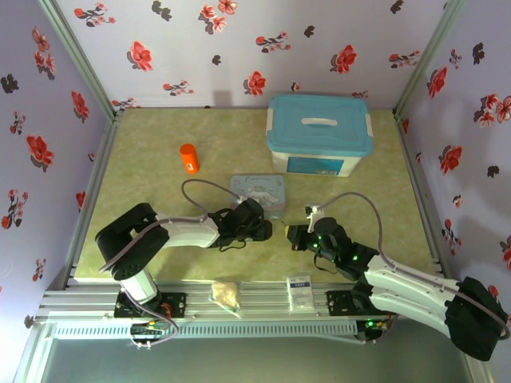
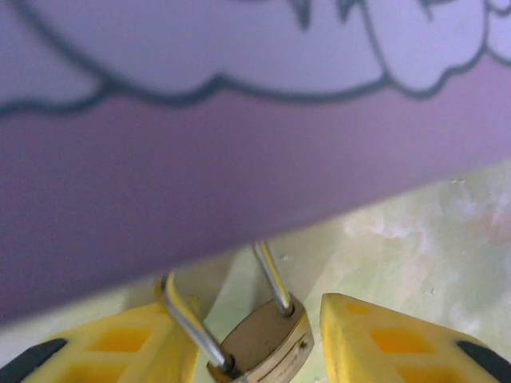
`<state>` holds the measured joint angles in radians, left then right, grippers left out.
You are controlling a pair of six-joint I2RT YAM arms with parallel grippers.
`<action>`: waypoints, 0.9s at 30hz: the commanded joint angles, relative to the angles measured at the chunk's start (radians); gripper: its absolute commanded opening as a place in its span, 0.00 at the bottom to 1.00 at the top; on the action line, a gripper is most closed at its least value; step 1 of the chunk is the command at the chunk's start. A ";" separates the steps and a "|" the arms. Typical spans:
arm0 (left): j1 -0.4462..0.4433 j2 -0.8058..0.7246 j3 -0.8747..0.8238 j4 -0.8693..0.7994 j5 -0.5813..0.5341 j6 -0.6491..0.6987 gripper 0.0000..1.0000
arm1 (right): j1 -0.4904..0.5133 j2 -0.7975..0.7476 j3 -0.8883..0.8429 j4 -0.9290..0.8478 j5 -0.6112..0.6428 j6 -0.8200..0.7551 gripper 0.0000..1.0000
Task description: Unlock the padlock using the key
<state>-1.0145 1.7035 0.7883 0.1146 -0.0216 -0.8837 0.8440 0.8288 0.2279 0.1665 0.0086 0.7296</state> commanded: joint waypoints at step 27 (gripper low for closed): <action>-0.004 -0.104 -0.330 0.683 -0.110 -0.294 0.09 | 0.037 0.381 0.009 0.373 -0.145 0.277 0.00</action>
<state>-1.0183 1.5887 0.4763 0.5953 -0.0986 -1.1042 0.8684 1.2011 0.2005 0.4747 -0.1162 0.9722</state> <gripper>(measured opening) 0.142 0.051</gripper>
